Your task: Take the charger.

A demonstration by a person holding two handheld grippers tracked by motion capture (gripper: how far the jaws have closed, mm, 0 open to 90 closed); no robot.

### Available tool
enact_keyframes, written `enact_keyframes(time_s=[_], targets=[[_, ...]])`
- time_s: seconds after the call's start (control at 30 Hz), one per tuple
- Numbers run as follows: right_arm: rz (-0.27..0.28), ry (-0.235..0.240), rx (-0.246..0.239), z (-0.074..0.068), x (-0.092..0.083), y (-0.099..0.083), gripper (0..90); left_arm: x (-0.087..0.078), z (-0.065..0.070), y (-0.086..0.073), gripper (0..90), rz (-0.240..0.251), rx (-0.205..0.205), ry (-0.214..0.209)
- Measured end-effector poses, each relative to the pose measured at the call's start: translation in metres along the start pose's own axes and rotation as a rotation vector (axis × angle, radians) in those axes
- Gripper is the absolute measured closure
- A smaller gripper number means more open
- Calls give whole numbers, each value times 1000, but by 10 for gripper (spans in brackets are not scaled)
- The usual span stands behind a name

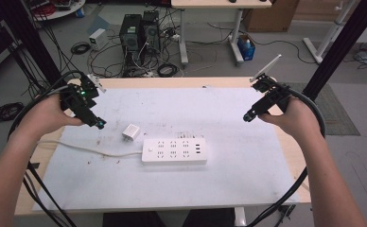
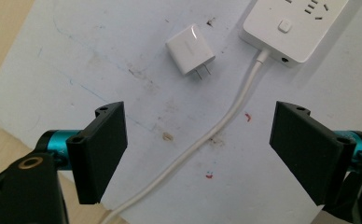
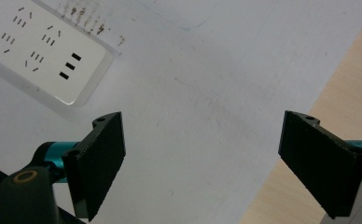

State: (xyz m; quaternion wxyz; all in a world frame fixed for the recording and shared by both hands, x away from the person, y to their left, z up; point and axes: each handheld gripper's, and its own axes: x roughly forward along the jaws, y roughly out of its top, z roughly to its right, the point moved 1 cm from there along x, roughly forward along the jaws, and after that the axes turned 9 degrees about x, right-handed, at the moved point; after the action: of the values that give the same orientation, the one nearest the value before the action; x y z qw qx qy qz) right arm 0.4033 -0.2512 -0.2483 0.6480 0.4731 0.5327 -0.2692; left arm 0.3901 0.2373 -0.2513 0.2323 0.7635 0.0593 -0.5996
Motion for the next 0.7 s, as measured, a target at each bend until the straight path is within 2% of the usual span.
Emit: enact_keyframes(time_s=[0.07,0.2,0.27,0.33,0.37,0.43,0.6,0.63,0.7], targets=[[-3,-4,6,0,0,0,140,1,0,1,191,-2,-2,0],[-1,-16,9,3,3,0,137,10,1,8,190,43,-33,3],[-5,-15,13,4,3,0,137,12,0,9,190,39,-35,1],[-4,-20,11,5,5,-2,137,18,-1,13,191,38,-59,6],[-3,-20,13,6,5,-2,137,24,-2,17,191,36,-86,2],[0,-20,14,6,6,-2,137,28,-2,19,191,35,-101,-1],[0,-24,13,7,9,-2,137,47,-5,27,191,37,-187,-12],[0,-24,13,7,9,-2,137,47,-5,27,191,37,-187,-12],[-1,-27,6,7,11,-1,137,62,-8,31,191,25,-249,-28]])
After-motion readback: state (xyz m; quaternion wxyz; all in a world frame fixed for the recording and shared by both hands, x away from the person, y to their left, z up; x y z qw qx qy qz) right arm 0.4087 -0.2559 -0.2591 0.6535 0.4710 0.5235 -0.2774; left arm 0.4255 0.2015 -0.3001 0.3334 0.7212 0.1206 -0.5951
